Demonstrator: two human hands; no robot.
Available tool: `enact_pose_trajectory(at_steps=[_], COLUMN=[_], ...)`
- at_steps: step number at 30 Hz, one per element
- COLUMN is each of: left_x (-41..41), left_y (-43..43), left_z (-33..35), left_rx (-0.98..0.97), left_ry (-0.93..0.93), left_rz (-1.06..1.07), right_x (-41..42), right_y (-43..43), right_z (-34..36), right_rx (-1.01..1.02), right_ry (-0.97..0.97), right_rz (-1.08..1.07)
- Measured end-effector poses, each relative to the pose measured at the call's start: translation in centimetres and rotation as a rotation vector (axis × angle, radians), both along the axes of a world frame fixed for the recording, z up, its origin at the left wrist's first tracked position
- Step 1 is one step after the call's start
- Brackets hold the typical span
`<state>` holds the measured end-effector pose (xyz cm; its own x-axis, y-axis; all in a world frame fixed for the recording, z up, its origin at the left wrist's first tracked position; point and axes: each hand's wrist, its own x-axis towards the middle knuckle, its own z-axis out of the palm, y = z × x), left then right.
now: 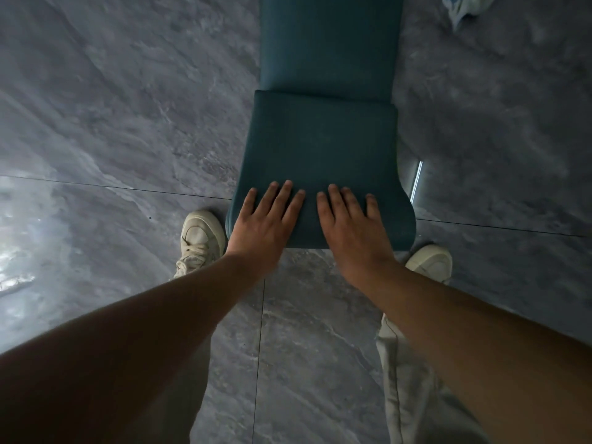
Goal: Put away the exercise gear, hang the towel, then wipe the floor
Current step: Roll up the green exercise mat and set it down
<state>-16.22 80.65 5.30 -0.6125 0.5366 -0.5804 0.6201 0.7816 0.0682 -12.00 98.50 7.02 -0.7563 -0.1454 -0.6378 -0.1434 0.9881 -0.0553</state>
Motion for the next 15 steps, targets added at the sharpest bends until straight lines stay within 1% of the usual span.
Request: enact_pose_trajectory(at_steps=[5, 8, 15], left_x=[0.5, 1.7, 7.5], left_y=[-0.4, -0.6, -2.2], left_z=[1.2, 2.7, 7.6], left_rx=[0.061, 0.067, -0.026], left_ry=[-0.023, -0.048, -0.246], left_rz=[0.021, 0.034, 0.022], right_x=[0.5, 1.3, 6.9], right_y=[-0.5, -0.4, -2.2], right_z=[1.6, 3.3, 7.0], right_rx=[0.007, -0.001, -0.037], right_ry=[-0.017, -0.061, -0.194], right_rz=[-0.007, -0.001, 0.033])
